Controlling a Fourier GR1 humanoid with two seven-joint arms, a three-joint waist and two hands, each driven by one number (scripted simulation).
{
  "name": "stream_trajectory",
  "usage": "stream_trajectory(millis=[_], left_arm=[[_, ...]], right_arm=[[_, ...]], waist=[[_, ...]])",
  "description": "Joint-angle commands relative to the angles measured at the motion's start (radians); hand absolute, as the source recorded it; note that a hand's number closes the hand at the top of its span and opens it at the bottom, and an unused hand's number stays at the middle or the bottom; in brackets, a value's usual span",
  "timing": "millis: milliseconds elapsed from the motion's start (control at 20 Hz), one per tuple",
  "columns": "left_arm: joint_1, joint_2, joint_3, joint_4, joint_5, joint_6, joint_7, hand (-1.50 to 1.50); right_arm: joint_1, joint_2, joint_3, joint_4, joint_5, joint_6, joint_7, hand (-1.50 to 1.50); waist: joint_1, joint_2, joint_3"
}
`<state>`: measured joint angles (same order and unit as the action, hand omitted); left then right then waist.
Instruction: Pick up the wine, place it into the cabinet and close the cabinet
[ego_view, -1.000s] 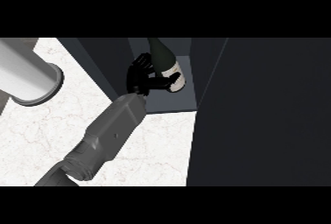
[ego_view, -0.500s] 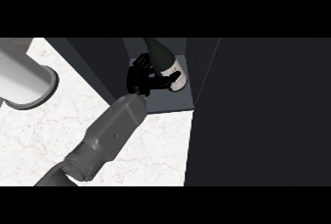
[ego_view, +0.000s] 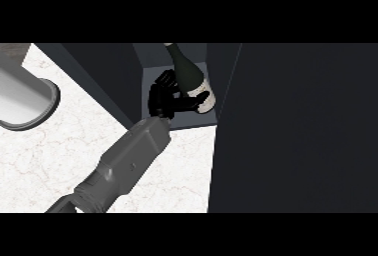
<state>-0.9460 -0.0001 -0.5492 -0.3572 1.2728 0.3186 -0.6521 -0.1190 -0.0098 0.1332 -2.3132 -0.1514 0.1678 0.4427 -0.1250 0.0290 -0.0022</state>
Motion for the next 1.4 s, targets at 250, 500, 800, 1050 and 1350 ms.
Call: stream_trajectory(millis=[250, 500, 800, 1050, 1350], left_arm=[[-0.022, 0.0, -0.023, -0.04, 0.136, 0.052, -0.059, 1.5], [-0.048, 0.0, -0.054, -0.058, 0.193, 0.119, -0.099, -1.5], [-0.031, 0.0, -0.096, -0.045, 0.248, 0.129, -0.11, -1.5], [-0.106, 0.0, -0.148, 0.038, 0.208, 0.152, -0.086, -1.5], [-0.131, 0.0, -0.226, 0.016, 0.18, 0.191, -0.089, -1.5]], right_arm=[[-0.002, -0.019, -0.012, -0.008, -0.02, 0.018, 0.002, -1.5], [0.027, -0.001, 0.015, -0.003, 0.007, 0.008, -0.022, -1.5], [-0.012, 0.006, 0.009, 0.046, 0.008, 0.005, -0.033, -1.5], [-0.04, 0.007, 0.011, 0.035, 0.001, -0.006, -0.003, -1.5], [-0.034, -0.03, -0.035, 0.008, -0.053, 0.02, 0.017, -1.5]], waist=[[-0.017, 0.004, 0.0], [-0.013, 0.0, 0.001], [-0.023, 0.008, 0.001], [-0.006, 0.005, 0.001], [-0.009, 0.001, 0.002]])
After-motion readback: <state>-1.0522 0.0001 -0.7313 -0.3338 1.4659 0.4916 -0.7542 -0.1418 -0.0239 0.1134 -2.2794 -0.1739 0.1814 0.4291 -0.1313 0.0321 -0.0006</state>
